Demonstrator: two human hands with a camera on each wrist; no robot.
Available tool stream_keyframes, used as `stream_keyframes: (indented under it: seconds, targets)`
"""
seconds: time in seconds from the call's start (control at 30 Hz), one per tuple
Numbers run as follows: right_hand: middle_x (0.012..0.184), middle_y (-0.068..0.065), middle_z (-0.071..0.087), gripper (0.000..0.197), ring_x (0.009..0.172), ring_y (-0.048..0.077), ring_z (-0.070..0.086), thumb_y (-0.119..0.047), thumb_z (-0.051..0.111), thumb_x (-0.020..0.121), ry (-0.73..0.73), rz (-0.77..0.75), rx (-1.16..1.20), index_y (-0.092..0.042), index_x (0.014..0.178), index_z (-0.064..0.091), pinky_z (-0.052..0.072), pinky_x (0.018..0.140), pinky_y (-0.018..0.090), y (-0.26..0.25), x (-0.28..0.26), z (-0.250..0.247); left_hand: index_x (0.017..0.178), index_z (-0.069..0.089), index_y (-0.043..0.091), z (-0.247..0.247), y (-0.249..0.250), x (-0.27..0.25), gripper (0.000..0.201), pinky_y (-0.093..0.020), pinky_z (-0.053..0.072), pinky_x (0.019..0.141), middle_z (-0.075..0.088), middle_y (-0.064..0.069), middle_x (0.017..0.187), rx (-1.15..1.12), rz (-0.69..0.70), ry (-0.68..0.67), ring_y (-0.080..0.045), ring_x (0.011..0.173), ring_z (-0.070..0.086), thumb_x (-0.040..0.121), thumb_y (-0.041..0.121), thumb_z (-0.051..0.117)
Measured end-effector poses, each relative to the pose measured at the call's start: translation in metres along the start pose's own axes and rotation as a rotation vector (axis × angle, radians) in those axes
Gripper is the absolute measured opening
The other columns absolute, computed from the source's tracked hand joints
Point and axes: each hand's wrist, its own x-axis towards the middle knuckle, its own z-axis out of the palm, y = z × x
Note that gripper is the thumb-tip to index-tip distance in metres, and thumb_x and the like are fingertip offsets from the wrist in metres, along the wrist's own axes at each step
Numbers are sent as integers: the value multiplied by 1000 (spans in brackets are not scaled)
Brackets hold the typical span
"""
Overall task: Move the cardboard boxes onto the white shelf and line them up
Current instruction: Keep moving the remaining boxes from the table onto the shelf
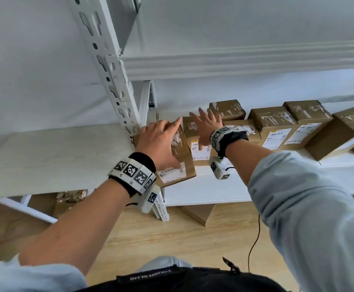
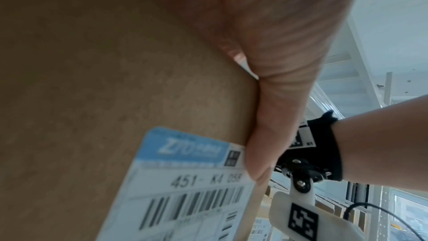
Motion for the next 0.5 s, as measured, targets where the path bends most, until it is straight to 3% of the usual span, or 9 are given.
stream_keyframes:
  seconds: [0.1,0.27,0.5]
  targets:
    - [165,5,-15,140,150,37,-15,-35,90,64,-61,-9,-5,-29,156,-14,-4,117,64,12,13,9,158,2,31,5,0,5,134,-46,27,112,34,-6,150,-8,-10,-46,-29,135,35,56,63,83]
    - [160,3,21,121,150,29,13,-17,88,65,41,-50,112,-26,156,9,14,118,62,32,16,14,158,5,30,16,5,15,134,-45,27,114,34,-4,150,-23,-16,-104,-28,134,35,56,59,85]
    - [156,2,26,116,147,28,21,-5,85,64,45,-124,72,-26,154,15,23,117,61,52,15,15,158,7,31,30,20,34,134,-43,26,115,34,-3,150,-31,22,-170,-25,134,35,55,63,86]
